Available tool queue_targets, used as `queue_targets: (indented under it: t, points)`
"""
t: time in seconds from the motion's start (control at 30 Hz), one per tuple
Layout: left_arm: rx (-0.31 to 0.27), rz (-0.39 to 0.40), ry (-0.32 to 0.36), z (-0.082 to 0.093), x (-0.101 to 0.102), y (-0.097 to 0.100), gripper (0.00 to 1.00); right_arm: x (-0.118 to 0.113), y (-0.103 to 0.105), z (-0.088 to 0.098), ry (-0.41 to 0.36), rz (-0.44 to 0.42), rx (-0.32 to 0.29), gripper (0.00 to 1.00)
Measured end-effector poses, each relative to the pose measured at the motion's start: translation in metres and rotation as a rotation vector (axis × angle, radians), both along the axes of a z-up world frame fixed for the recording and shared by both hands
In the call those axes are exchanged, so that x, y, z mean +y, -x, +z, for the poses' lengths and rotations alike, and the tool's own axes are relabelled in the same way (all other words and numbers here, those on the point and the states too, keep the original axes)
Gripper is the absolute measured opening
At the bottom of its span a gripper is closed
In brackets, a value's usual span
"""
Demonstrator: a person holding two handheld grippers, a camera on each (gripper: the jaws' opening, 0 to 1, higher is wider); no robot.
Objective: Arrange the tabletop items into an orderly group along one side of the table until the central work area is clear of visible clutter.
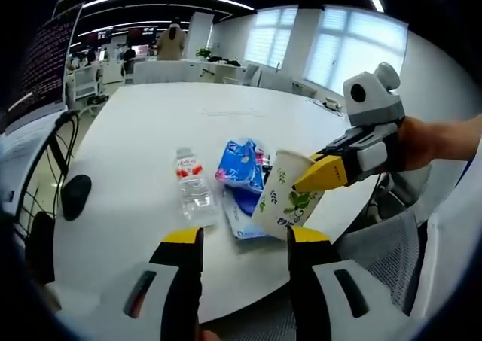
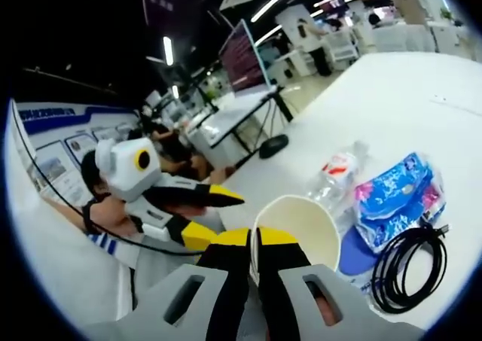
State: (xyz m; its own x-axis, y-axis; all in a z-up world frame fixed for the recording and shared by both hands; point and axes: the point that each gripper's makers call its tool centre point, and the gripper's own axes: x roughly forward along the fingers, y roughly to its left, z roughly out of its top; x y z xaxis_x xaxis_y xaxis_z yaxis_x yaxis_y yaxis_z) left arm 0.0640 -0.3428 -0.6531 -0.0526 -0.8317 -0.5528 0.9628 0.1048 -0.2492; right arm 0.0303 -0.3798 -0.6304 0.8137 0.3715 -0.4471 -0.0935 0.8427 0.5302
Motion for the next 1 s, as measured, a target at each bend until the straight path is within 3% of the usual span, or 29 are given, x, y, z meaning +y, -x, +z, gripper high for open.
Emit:
queue_targets:
  t: [0.33,0.57,0.73,1.0]
  points:
    - [0.033,0.070,0.024,0.002,0.008,-0.016,0.44,-0.002,-0.031,0.002,0.068,0.072,0.020,0.00]
    - [0.055,0.089,0.039,0.003,0.012,-0.018,0.44,-0.007,-0.057,0.000,0.172,0.151,0.039,0.00]
    - [0.089,0.112,0.056,0.004,0.015,-0.020,0.44,-0.007,-0.080,0.005,0.202,0.196,0.031,0.00]
    - [0.091,0.103,0.035,-0.001,0.021,-0.017,0.43,-0.003,-0.113,0.000,0.224,0.236,0.028,0.00]
